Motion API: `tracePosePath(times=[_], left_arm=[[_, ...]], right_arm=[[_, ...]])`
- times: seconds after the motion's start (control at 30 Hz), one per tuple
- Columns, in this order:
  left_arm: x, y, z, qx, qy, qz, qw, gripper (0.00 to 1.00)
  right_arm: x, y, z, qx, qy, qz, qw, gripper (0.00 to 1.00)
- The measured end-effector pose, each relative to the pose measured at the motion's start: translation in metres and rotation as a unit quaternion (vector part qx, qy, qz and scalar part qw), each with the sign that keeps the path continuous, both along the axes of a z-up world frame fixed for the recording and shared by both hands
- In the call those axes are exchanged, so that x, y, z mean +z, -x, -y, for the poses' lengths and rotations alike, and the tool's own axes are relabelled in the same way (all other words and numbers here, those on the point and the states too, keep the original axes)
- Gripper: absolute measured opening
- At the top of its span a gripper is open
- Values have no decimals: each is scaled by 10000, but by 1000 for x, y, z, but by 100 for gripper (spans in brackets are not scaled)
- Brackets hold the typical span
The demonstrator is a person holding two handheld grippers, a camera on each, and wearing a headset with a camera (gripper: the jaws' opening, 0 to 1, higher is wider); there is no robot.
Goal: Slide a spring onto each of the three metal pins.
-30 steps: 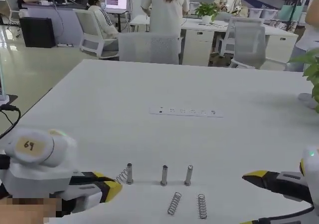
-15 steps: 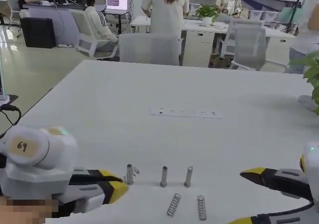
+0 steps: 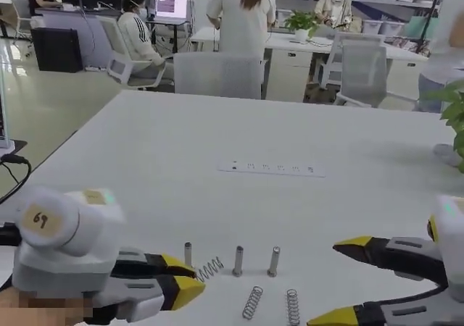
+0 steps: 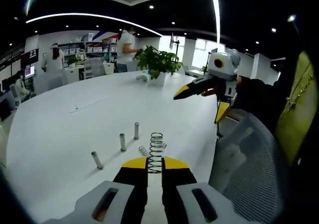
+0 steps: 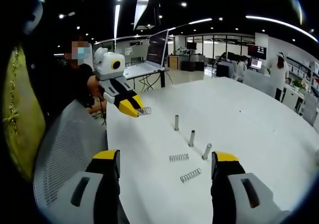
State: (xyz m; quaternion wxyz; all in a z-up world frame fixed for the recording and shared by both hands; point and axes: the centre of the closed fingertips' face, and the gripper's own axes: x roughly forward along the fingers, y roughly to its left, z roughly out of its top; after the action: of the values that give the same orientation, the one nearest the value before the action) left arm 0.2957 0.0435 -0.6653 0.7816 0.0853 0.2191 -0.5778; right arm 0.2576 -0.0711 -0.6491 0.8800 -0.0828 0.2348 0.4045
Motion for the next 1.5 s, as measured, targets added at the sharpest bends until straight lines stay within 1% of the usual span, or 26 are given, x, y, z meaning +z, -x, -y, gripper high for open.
tracePosePath(times=[0.13, 0.3, 0.47, 0.53, 0.67, 0.73, 0.97, 1.1, 1.5], left_arm=[[0, 6, 7, -146, -2, 5, 9999, 2], [3, 15, 15, -338, 28, 23, 9994, 2], [4, 22, 22, -514, 62, 30, 9987, 2], [5, 24, 24, -563, 63, 34, 9984, 2], [7, 30, 30, -693, 128, 25, 9975, 2], [7, 32, 32, -758, 148, 24, 9970, 2], [12, 38, 38, -883, 218, 44, 9958, 2], [13, 39, 39, -927, 238, 65, 9954, 2], [18, 43, 42, -1018, 308, 137, 9942, 2]], right_arm=[[4, 1, -6, 94, -52, 28, 9999, 69], [7, 2, -15, 226, -99, 50, 9997, 63], [10, 3, -24, 361, -148, 83, 9992, 55], [12, 3, -27, 394, -173, 92, 9990, 53], [13, 5, -31, 468, -202, 118, 9986, 47], [15, 5, -33, 495, -240, 123, 9984, 46], [16, 8, -43, 693, -284, 140, 9971, 36], [15, 9, -51, 813, -276, 96, 9963, 31], [12, 11, -61, 1042, -206, 20, 9943, 22]])
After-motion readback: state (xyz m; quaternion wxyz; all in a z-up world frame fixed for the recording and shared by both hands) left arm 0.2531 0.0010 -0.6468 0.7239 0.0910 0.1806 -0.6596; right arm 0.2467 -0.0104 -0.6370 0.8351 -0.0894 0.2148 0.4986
